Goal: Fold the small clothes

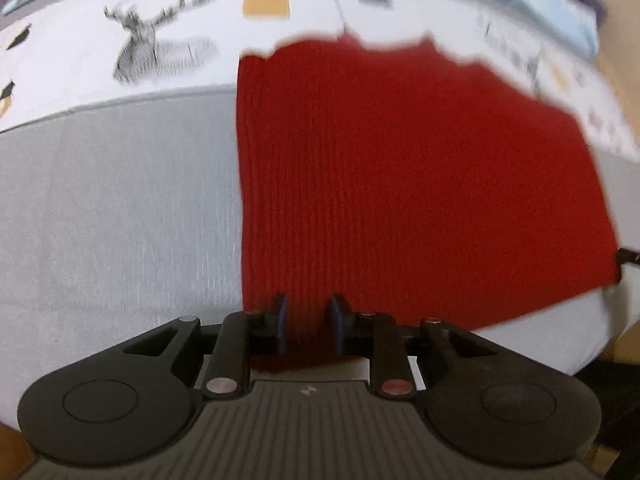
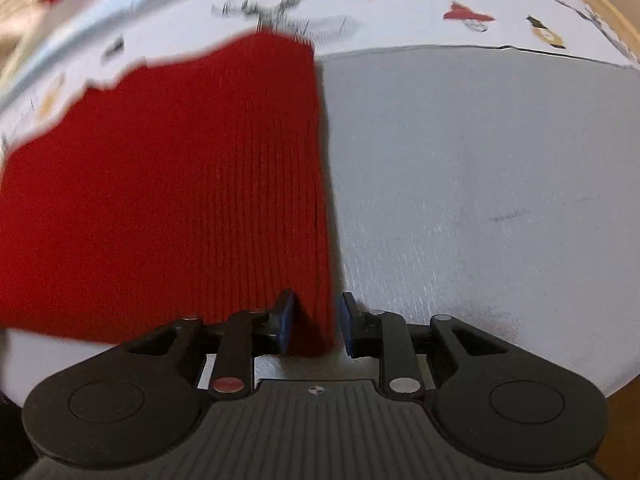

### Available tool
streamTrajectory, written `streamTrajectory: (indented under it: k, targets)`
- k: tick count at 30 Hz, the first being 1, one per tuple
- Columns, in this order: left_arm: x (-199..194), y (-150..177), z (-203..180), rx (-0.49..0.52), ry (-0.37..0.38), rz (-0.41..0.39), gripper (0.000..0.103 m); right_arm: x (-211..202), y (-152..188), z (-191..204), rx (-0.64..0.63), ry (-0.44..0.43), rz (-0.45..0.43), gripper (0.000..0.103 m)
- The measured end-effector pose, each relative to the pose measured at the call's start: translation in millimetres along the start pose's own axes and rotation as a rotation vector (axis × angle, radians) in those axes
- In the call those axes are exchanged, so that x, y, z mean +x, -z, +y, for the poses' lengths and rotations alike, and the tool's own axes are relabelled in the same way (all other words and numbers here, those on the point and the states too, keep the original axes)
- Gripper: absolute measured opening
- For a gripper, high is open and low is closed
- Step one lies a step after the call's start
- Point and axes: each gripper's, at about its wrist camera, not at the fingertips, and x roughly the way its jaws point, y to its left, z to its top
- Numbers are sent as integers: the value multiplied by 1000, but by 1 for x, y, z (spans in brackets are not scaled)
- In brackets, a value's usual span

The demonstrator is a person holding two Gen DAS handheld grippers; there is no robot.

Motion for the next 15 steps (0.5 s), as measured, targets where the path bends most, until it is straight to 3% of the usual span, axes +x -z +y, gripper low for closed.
streamTrajectory:
  k: [1, 3, 4, 6, 9, 12, 15]
  targets:
    - [3, -3, 1, -3, -8, 3, 26, -7, 0, -3, 18, -21, -33, 26]
    - [22, -1, 6, -2, -84, 84, 25, -13, 0, -6, 11, -29, -73, 26]
    - [29, 1, 5, 17, -110, 111, 26, -6, 2, -6, -12, 6, -38, 26]
    - [26, -1, 0, 57, -129, 94, 28, 12, 8, -9, -46, 59, 50, 36]
    - [-4, -4, 5, -6, -106, -40, 30, -4, 5, -5, -30, 66, -26, 36]
    - [-41, -6, 1, 39, -152, -187, 32, -42, 5, 5, -34, 63, -176, 36]
    - [-82, -2, 0, 48, -178, -310, 42, -85, 3, 23, -65, 67, -328, 39]
